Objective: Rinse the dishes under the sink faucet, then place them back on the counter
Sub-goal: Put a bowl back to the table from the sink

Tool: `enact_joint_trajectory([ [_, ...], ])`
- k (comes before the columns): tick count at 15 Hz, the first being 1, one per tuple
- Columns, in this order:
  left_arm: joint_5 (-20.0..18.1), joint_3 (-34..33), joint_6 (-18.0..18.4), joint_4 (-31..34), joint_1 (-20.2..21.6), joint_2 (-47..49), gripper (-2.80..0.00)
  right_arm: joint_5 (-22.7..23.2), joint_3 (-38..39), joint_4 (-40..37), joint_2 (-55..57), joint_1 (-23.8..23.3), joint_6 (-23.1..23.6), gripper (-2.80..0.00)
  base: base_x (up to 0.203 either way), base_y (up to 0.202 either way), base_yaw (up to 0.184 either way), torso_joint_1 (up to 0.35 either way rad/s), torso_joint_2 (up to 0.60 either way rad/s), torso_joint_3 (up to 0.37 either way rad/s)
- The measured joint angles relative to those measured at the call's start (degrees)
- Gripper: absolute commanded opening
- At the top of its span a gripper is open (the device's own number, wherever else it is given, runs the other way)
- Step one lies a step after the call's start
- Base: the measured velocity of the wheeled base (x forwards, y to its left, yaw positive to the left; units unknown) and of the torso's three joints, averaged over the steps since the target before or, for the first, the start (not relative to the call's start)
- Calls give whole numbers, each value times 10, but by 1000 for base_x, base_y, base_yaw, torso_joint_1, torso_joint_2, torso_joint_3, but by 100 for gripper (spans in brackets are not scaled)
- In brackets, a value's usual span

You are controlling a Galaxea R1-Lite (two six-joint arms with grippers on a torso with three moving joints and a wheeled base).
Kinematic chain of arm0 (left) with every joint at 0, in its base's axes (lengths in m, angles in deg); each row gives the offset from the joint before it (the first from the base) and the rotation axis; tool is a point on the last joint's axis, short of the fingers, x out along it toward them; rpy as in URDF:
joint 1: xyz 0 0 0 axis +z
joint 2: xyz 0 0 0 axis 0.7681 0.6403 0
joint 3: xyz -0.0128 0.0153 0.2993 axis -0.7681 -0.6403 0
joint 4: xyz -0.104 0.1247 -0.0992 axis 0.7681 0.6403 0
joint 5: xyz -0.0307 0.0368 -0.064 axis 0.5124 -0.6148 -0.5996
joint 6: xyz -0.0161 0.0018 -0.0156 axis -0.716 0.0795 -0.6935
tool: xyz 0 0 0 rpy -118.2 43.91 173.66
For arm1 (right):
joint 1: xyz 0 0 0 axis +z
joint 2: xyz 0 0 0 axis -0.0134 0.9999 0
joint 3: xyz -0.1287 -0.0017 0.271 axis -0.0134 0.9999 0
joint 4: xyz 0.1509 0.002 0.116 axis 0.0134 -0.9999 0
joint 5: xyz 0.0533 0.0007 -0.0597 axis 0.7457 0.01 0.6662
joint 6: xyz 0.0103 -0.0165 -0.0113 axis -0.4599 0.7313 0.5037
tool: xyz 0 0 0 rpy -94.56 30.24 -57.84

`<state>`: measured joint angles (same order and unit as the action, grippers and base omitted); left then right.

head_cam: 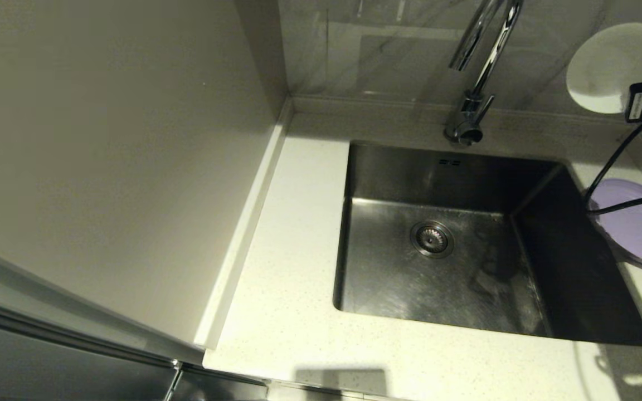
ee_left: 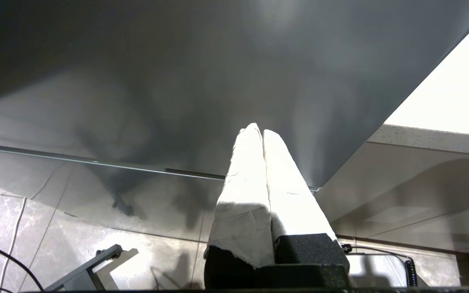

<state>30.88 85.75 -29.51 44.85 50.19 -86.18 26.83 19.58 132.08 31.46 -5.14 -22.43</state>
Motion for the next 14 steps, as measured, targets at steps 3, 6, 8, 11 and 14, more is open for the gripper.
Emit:
enact_joint_trajectory([
  [3,0,0,0,0,0,0,-280,-18,-29,-237,-45,-32,-67,-280,0,0,0,0,0,0],
  [6,0,0,0,0,0,0,-280,4,-49,-543,-115,-103,-166,-280,0,0,0,0,0,0],
  [8,0,0,0,0,0,0,-280,31,-24,-724,-162,-171,-215,-280,0,0,0,0,0,0],
  [11,0,0,0,0,0,0,-280,44,52,-867,-210,-252,-237,-280,0,0,0,0,0,0],
  [14,0,0,0,0,0,0,-280,43,88,-874,-232,-286,-237,-280,0,0,0,0,0,0],
])
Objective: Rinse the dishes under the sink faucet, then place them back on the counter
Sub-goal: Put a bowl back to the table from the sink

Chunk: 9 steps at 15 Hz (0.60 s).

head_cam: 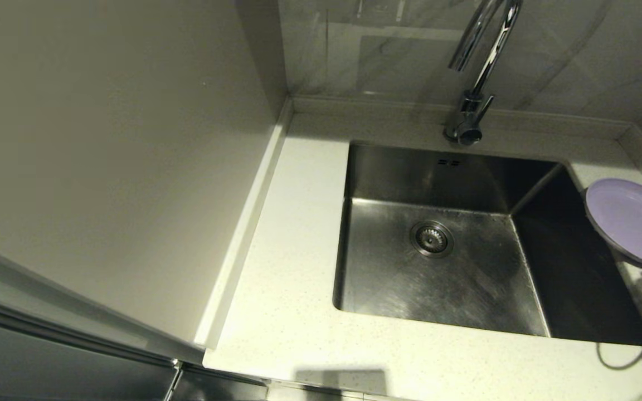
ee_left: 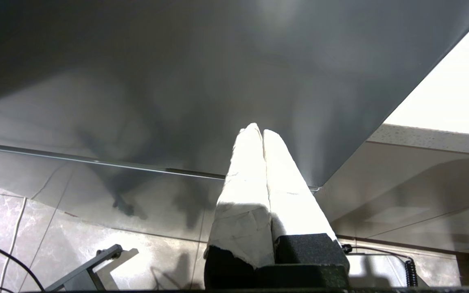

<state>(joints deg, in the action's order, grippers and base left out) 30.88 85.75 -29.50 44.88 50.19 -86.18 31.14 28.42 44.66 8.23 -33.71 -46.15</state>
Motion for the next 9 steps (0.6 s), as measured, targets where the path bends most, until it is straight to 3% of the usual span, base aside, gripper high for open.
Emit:
enact_joint_trajectory([
  [6,0,0,0,0,0,0,-280,-4,14,2,-13,-40,6,-280,0,0,0,0,0,0],
  [9,0,0,0,0,0,0,-280,0,-2,54,9,-31,14,-280,0,0,0,0,0,0],
])
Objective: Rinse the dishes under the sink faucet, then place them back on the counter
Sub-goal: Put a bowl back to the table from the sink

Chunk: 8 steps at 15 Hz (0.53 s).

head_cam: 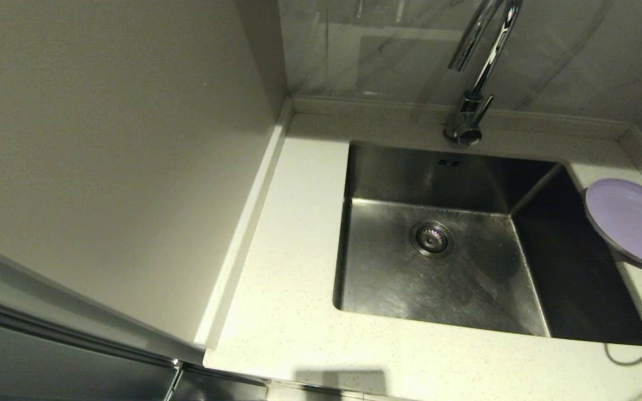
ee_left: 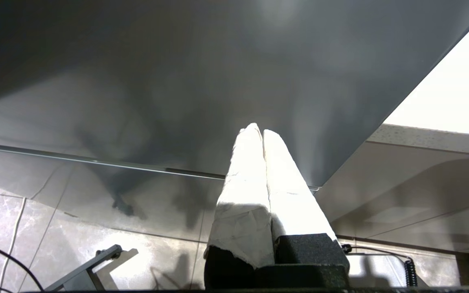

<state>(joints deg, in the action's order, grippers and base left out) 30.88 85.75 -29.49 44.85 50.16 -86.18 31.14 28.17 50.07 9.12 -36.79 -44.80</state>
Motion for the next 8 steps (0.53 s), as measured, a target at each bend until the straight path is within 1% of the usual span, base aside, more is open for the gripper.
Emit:
enact_joint_trajectory([
  [3,0,0,0,0,0,0,-280,0,-45,104,53,52,11,-280,0,0,0,0,0,0],
  [5,0,0,0,0,0,0,-280,-4,-92,133,98,82,11,-280,0,0,0,0,0,0],
  [8,0,0,0,0,0,0,-280,-13,-149,187,169,97,10,-280,0,0,0,0,0,0],
])
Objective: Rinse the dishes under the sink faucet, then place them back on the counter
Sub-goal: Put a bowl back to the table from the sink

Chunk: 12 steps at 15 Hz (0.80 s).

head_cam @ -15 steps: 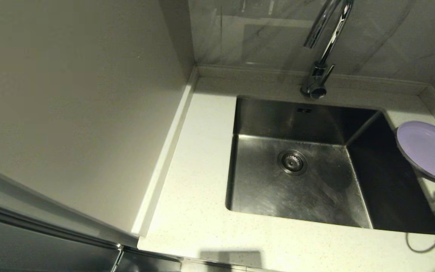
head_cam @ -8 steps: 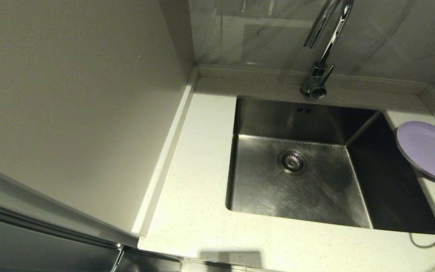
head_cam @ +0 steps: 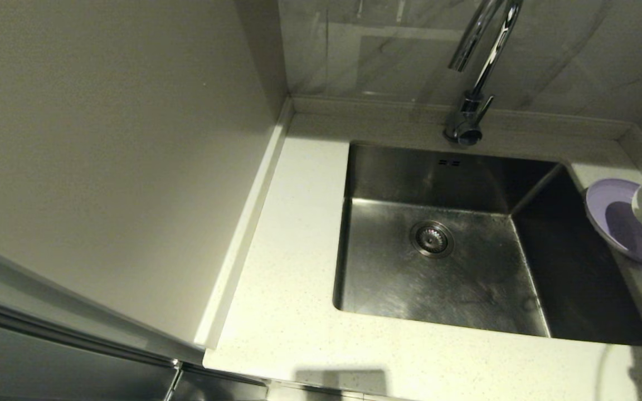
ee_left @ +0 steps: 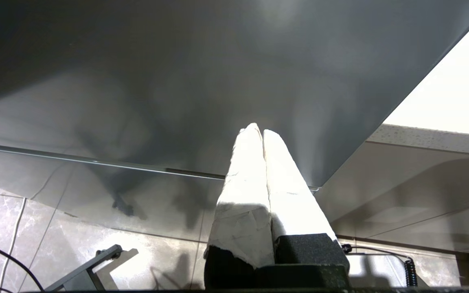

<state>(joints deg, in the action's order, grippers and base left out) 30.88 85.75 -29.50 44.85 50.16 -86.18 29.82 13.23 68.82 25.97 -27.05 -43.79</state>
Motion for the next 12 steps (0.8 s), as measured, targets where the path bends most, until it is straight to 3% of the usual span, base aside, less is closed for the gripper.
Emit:
enact_joint_trajectory([
  [5,0,0,0,0,0,0,-280,-13,-62,32,84,1,-1,-280,0,0,0,0,0,0],
  [10,0,0,0,0,0,0,-280,-13,-68,31,117,1,-10,-280,0,0,0,0,0,0],
  [11,0,0,0,0,0,0,-280,-13,-68,31,121,1,-13,0,0,0,0,0,0,0],
  [12,0,0,0,0,0,0,-280,-13,-71,31,124,1,-14,0,0,0,0,0,0,0],
])
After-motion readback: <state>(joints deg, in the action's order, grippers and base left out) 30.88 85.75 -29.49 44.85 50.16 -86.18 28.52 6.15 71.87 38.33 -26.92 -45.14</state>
